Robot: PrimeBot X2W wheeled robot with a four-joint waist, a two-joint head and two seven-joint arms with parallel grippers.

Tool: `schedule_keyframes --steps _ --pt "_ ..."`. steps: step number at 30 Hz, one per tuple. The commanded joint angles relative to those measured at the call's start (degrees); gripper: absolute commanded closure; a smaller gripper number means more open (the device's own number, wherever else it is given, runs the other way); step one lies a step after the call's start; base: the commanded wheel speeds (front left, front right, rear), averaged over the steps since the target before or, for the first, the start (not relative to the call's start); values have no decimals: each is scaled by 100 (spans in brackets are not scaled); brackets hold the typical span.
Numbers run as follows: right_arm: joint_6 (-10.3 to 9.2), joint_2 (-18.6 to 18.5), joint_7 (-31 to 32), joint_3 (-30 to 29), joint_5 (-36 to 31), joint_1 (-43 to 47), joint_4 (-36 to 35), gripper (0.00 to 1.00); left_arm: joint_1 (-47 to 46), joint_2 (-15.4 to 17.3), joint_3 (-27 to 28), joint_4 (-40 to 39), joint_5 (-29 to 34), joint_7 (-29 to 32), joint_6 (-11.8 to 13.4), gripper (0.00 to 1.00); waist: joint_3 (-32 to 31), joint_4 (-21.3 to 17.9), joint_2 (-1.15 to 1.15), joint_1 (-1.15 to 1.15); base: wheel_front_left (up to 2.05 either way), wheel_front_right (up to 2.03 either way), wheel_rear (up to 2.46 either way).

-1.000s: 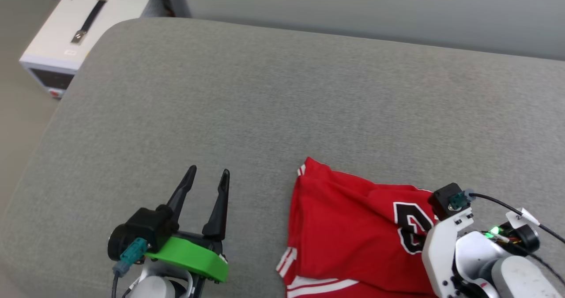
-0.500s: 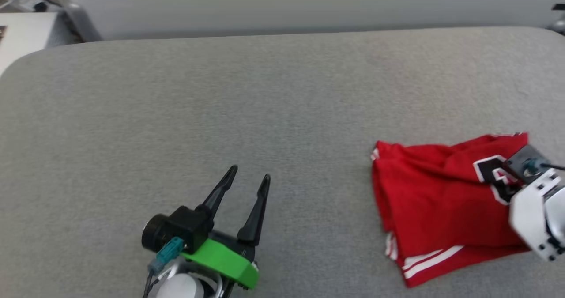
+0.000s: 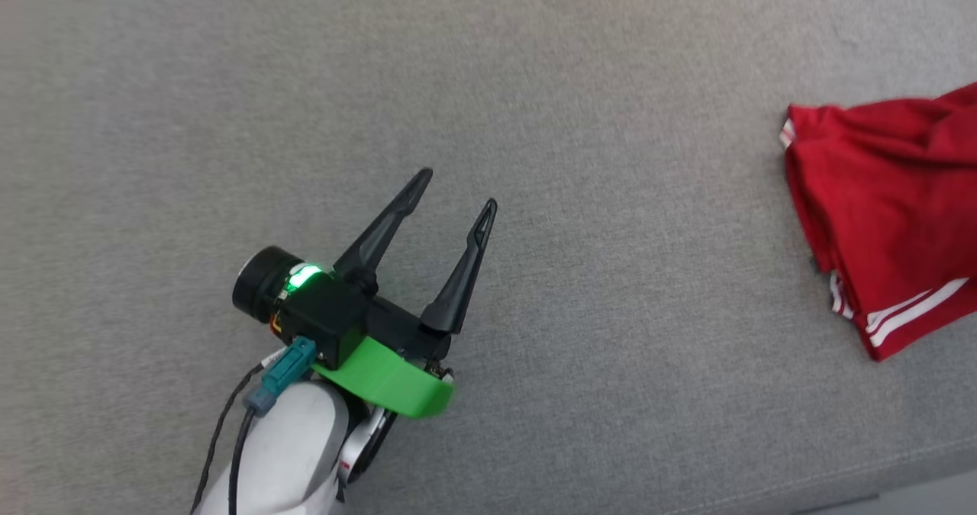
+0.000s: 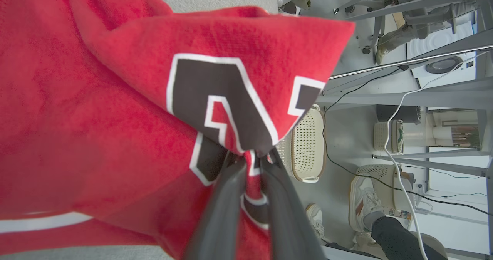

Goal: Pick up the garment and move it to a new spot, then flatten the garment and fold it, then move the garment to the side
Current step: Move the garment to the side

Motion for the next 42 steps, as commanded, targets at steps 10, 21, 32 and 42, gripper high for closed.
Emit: schedule_keyframes --steps 10,21,32,42 --pt "-5 707 -774 -1167 -686 -322 882 100 -489 238 -99 -390 152 -33 -15 0 1375 -482 0 -1 0 0 0" --pt "-5 1226 -1072 -1912 -1269 -452 1238 9 -545 251 -13 -489 139 -33 -14 0 1421 -336 0 -1 0 0 0" --pt "-5 1474 -1107 -1970 -1355 -344 742 0 -251 -54 293 -223 -6 -33 -14 0 565 -76 0 -1 0 0 0" --pt "-5 2275 -1225 -1724 -753 35 -570 0 524 -354 1173 226 -143 -33 -13 0 -745 342 0 -1 0 0 0"
